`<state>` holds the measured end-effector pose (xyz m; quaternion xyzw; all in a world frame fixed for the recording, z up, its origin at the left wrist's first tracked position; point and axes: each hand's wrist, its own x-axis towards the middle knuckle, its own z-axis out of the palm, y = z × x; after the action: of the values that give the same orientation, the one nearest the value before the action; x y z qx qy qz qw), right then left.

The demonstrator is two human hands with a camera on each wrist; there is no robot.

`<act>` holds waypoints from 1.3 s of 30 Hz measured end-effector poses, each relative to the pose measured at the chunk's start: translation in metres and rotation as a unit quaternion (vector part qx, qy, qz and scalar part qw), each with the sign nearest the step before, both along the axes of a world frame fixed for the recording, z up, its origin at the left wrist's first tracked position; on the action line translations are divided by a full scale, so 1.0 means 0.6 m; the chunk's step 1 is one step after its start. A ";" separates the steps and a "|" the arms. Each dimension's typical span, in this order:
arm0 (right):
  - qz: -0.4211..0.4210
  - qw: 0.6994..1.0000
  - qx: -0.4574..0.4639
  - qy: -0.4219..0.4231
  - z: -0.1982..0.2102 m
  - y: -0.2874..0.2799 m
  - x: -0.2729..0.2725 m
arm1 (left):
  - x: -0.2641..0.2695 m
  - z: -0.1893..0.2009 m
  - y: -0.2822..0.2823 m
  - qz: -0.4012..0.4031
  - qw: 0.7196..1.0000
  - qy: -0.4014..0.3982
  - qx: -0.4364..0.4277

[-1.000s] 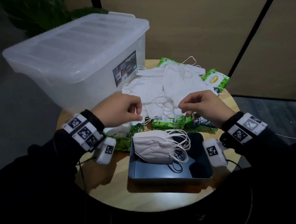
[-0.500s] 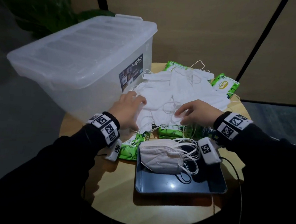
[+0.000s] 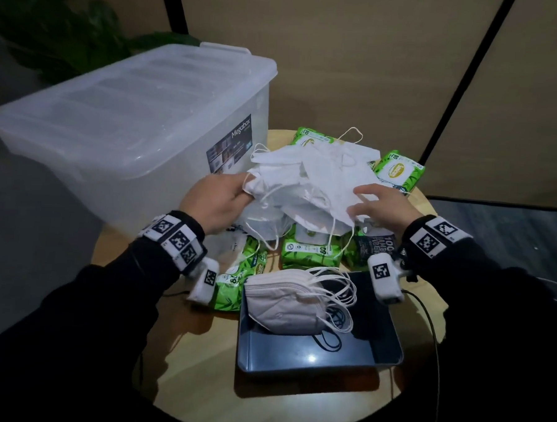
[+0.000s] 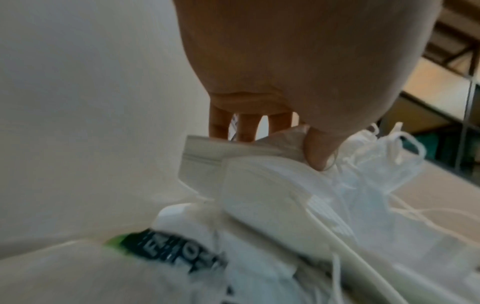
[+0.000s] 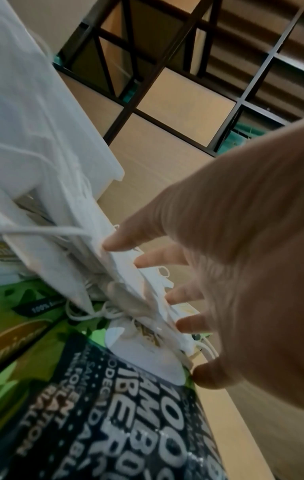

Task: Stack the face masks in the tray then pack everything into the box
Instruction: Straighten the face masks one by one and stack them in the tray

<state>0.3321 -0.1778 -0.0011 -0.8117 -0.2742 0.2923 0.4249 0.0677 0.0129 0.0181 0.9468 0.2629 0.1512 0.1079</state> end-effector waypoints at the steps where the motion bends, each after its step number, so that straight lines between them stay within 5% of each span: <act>1: 0.011 1.000 0.006 -0.004 -0.001 -0.003 0.002 | -0.002 0.011 -0.001 0.017 1.000 -0.026 -0.006; 7: 0.114 0.992 -0.009 -0.052 0.002 -0.014 -0.001 | -0.015 0.064 -0.008 0.065 0.986 -0.142 -0.061; 12: 0.224 0.954 -0.099 -0.173 -0.014 -0.011 -0.005 | -0.023 0.074 -0.008 0.081 0.953 -0.226 -0.186; 14: 0.207 0.940 -0.142 -0.231 -0.019 -0.010 -0.003 | -0.021 0.058 -0.005 0.090 0.961 -0.173 -0.199; 18: 0.183 0.920 -0.191 -0.291 -0.017 -0.005 -0.010 | -0.017 0.015 -0.011 0.114 0.991 0.063 -0.012; 21: 0.124 0.932 -0.151 -0.306 -0.010 -0.002 -0.016 | -0.026 0.021 -0.023 0.101 0.991 0.037 0.077; 24: 0.075 0.912 -0.159 -0.371 0.004 -0.003 -0.014 | -0.043 0.044 -0.044 0.094 0.985 -0.053 0.135; 26: 0.098 0.933 -0.130 -0.321 0.011 -0.005 -0.016 | -0.048 0.053 -0.056 0.095 0.987 -0.072 0.104; 29: 0.182 0.944 -0.116 -0.251 0.005 -0.008 -0.031 | -0.047 0.033 -0.047 0.060 0.995 0.067 -0.032; 32: 0.255 0.922 -0.126 -0.264 -0.006 -0.011 -0.042 | -0.045 -0.006 -0.030 0.015 0.974 0.222 -0.049; 39: 0.270 0.894 -0.096 -0.345 -0.017 -0.013 -0.052 | -0.026 -0.039 -0.020 0.016 0.954 0.293 -0.062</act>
<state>0.3010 -0.1853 -0.0110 -0.7932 -0.5826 0.1218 0.1289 0.0523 0.0006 -0.0050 0.9367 0.3067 -0.1476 0.0823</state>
